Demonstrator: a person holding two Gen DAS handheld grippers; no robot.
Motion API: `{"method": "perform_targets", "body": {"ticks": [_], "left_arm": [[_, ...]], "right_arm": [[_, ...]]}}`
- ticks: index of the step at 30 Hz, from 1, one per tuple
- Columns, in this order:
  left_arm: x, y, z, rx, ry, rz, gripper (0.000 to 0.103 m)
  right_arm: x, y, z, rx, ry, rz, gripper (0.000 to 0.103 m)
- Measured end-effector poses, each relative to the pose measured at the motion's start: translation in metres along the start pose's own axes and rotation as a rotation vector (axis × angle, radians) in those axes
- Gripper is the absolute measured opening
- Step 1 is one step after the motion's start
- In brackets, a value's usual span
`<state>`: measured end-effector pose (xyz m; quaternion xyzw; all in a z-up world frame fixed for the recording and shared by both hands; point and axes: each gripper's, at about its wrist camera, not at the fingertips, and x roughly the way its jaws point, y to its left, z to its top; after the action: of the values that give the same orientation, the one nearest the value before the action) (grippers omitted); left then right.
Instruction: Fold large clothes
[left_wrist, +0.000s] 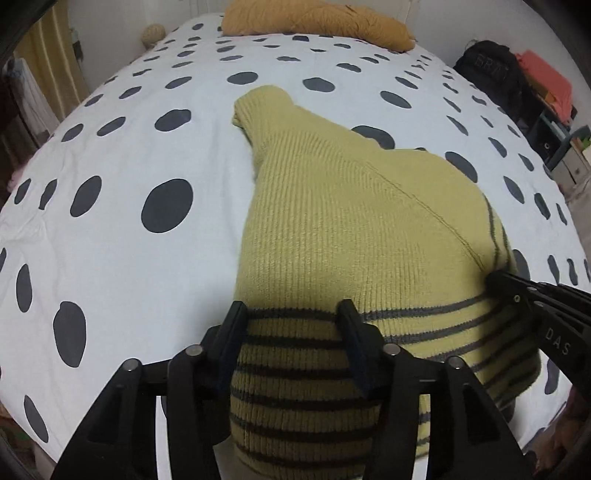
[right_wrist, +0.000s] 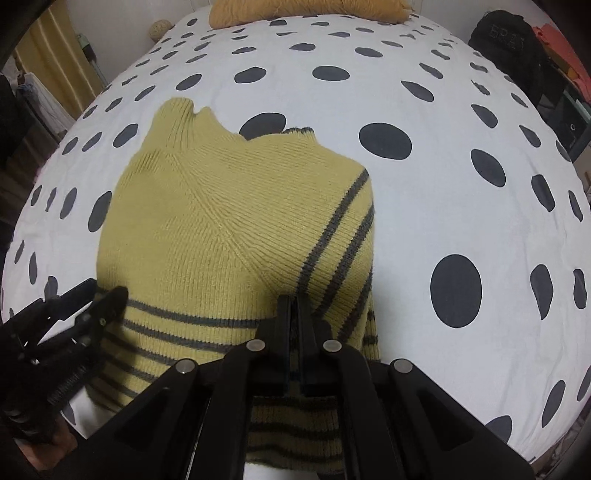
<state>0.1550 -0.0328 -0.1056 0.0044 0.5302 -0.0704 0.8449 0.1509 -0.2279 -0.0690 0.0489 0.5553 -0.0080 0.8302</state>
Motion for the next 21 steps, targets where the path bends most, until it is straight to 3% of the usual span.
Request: {"method": "perform_targets", "body": {"ticks": [4, 8, 10, 14, 18, 21], "left_arm": [[-0.022, 0.015, 0.002, -0.093, 0.039, -0.053, 0.045], [-0.057, 0.015, -0.031, -0.087, 0.029, -0.060, 0.042], [-0.059, 0.007, -0.054, -0.066, 0.048, -0.049, 0.042], [-0.032, 0.010, -0.079, -0.071, 0.129, -0.038, 0.048], [-0.051, 0.009, -0.077, -0.066, 0.100, -0.020, 0.047], [-0.066, 0.005, -0.081, -0.024, 0.063, 0.032, 0.048]], "right_arm": [[-0.023, 0.003, -0.004, 0.005, -0.013, -0.003, 0.003], [-0.070, 0.013, -0.033, 0.003, -0.081, 0.016, 0.007], [-0.066, 0.016, -0.048, -0.006, -0.056, -0.005, 0.020], [-0.022, 0.009, -0.073, -0.021, 0.037, -0.037, 0.021], [-0.036, 0.011, -0.072, -0.046, 0.025, -0.045, 0.021], [-0.062, 0.009, -0.073, -0.024, -0.036, -0.042, 0.023]]}}
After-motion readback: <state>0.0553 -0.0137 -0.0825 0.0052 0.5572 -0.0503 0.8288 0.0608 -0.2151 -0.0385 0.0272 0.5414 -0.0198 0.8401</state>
